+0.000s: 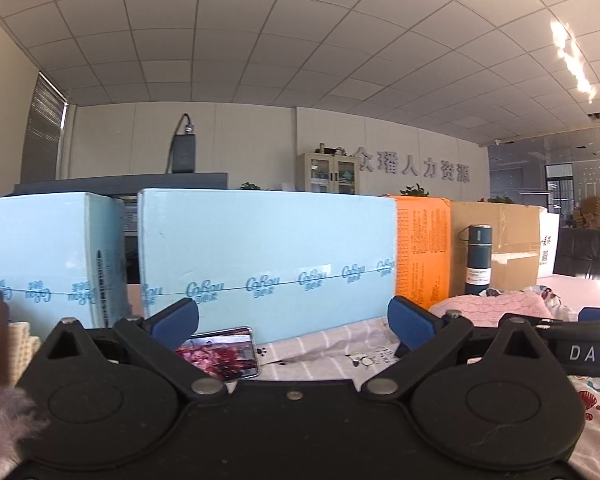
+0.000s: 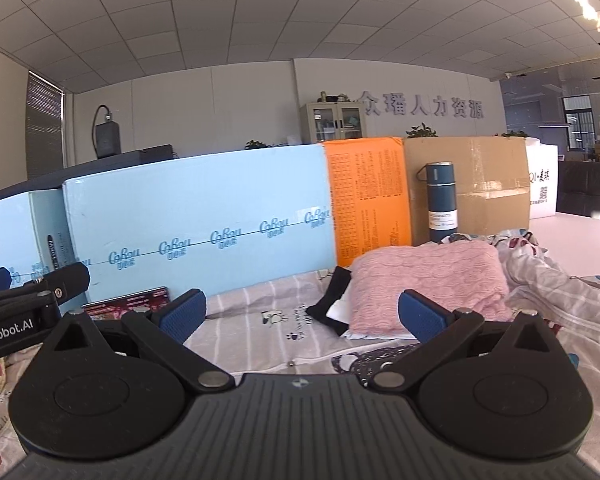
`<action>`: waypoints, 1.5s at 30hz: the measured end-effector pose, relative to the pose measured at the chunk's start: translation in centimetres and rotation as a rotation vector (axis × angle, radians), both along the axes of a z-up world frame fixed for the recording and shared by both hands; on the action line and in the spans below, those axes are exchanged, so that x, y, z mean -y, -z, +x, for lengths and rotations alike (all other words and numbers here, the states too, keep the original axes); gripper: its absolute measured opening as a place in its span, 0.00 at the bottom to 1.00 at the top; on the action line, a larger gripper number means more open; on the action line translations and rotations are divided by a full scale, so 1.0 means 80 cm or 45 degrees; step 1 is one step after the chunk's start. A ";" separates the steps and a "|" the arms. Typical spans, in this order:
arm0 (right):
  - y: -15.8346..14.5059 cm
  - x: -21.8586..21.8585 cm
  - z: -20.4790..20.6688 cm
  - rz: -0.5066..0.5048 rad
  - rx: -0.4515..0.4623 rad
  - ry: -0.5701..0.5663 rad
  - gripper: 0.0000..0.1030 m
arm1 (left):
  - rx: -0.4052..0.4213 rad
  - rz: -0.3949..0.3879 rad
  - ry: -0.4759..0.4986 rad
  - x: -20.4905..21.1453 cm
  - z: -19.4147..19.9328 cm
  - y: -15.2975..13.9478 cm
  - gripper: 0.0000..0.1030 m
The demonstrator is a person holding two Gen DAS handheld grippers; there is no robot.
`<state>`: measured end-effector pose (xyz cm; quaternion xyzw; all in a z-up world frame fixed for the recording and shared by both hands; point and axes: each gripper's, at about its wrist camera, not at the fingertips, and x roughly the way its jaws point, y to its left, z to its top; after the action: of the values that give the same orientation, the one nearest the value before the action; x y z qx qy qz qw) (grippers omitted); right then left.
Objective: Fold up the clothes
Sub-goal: 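Reach both tools down to the pink sweater pile, then grasp the pink sweater with the left gripper while the right gripper grasps it too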
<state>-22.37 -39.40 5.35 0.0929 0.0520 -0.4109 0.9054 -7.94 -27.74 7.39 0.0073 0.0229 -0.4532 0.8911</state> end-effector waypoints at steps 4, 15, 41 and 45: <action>0.006 0.039 -0.013 0.053 -0.013 0.092 1.00 | -0.017 0.003 0.110 0.041 0.001 0.002 1.00; 0.034 0.164 -0.044 0.206 -0.012 0.302 1.00 | -0.459 0.097 0.402 0.175 0.055 0.038 1.00; 0.100 0.362 -0.037 0.535 0.359 0.320 0.94 | -0.933 0.109 0.655 0.337 0.061 0.132 0.51; 0.109 0.371 -0.031 0.570 0.355 0.309 0.71 | -0.867 0.091 0.697 0.333 0.055 0.128 0.28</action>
<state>-24.88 -69.10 -3.41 0.3516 0.0048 -0.4779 0.8050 -3.51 -54.39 -2.85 -0.1059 0.3282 -0.6481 0.6790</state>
